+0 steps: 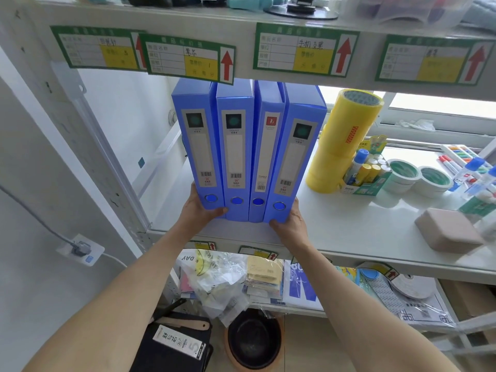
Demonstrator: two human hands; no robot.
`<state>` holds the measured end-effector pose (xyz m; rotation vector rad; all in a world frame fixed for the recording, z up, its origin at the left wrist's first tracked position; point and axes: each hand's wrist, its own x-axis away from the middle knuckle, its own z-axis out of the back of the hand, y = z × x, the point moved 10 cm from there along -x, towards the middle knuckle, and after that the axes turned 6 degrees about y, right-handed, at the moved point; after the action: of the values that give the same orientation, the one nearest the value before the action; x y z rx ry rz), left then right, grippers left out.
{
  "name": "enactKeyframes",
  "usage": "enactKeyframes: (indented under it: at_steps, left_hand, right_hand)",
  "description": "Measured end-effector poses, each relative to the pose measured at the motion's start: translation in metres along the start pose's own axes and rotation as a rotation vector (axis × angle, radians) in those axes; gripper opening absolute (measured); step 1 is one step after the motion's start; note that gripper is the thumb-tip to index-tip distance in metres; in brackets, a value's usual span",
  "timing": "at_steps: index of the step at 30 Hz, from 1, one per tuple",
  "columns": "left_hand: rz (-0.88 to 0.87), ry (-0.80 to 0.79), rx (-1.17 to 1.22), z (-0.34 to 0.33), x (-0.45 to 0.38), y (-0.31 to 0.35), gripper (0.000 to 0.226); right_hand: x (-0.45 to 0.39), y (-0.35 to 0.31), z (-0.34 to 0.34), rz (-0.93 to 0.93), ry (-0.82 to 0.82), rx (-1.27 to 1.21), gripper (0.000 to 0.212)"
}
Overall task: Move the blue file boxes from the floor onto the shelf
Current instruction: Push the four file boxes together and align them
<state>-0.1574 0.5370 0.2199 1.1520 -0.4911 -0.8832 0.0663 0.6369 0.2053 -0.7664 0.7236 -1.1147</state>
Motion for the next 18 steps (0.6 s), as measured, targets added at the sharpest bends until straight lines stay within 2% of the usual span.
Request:
enactKeyframes:
  at_steps: [9, 18]
  left_hand:
    - [-0.022, 0.023, 0.01, 0.003, 0.003, 0.008, 0.087]
    - [-0.003, 0.031, -0.023, 0.005, 0.007, 0.008, 0.089]
  right_hand:
    - [-0.005, 0.003, 0.002, 0.031, 0.015, -0.029, 0.064]
    - [0.0, 0.014, 0.004, -0.073, 0.016, -0.08, 0.091]
